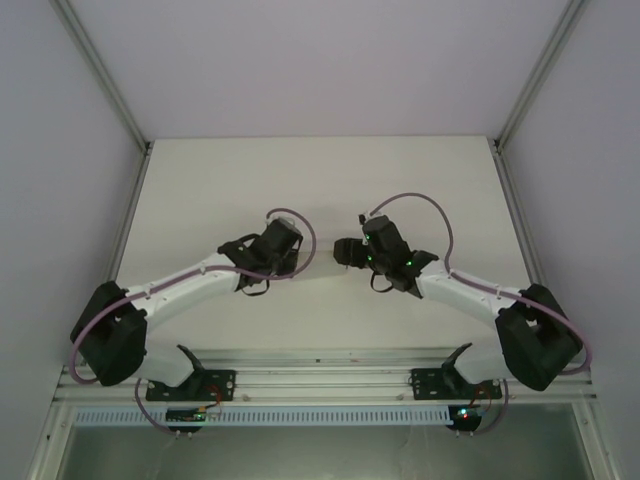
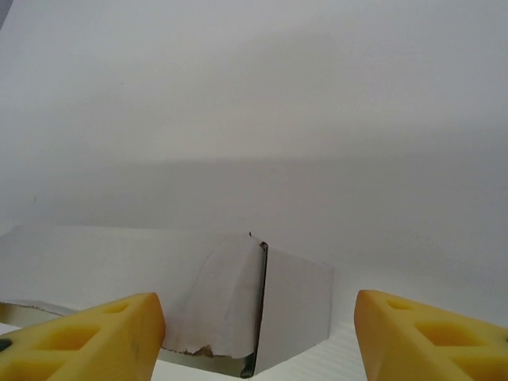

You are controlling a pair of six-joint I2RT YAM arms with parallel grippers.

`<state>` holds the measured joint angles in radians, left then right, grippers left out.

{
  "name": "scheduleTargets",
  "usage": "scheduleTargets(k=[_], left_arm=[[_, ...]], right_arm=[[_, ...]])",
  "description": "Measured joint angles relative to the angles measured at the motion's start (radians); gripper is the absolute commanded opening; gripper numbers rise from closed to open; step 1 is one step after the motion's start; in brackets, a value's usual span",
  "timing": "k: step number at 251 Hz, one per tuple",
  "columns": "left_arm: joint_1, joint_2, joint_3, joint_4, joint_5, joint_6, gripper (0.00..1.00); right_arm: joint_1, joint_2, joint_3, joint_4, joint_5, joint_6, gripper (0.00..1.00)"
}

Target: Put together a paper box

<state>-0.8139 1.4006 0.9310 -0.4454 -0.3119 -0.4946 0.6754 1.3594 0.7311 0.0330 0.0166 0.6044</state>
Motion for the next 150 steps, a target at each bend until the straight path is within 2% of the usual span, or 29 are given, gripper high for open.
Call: scheduleTargets(k=[17, 30, 68, 106, 150], left_arm=[[0.000, -0.003, 0.014, -0.040, 0.002, 0.021, 0.71], [0.000, -0.008, 0.025, -0.077, 0.013, 0.047, 0.83], [-0.003, -0.024, 0.058, -0.182, 0.113, 0.113, 1.00], [-0.016, -0.035, 0.072, -0.233, 0.228, 0.158, 1.00], [-0.011, -0.061, 0.084, -0.218, 0.323, 0.161, 1.00]], right_arm=[[0.000, 0.000, -0.023, 0.027, -0.001, 0.020, 0.64], [0.000, 0.000, -0.039, 0.045, 0.000, 0.036, 0.59], [0.000, 0.000, -0.058, 0.082, 0.002, 0.073, 0.56], [0.006, 0.005, -0.060, 0.091, 0.002, 0.088, 0.55], [0.013, 0.020, -0.061, 0.102, 0.002, 0.093, 0.54]])
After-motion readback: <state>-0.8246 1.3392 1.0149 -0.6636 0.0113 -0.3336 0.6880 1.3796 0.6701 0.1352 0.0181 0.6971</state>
